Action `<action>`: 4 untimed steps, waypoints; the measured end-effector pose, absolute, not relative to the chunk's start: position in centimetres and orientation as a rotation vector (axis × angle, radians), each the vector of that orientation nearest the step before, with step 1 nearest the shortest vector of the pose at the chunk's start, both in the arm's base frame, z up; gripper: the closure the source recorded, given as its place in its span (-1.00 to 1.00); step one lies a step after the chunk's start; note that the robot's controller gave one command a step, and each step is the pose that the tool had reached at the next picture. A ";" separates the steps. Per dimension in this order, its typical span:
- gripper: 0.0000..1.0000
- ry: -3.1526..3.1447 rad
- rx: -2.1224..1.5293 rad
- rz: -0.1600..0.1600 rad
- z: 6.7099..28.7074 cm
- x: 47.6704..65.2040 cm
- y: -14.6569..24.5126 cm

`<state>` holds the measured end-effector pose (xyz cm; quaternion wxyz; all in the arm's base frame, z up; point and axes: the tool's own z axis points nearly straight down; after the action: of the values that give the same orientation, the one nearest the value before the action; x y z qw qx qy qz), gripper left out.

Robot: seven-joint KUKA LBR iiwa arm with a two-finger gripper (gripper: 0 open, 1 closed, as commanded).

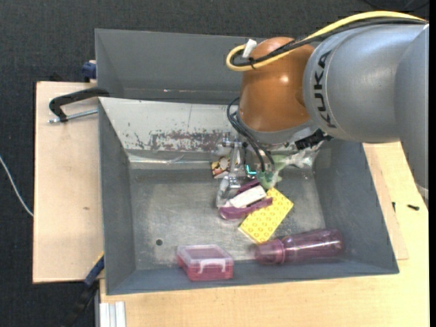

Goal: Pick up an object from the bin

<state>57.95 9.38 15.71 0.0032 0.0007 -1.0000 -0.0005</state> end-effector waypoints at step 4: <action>-1.00 -3.146 0.153 -0.003 11.4 51.1 4.2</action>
Offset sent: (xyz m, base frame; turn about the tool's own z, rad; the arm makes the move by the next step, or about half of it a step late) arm -0.0588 -0.0517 -0.0599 -0.0686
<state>51.06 4.20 11.44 -0.0040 0.0487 -0.9988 -0.0010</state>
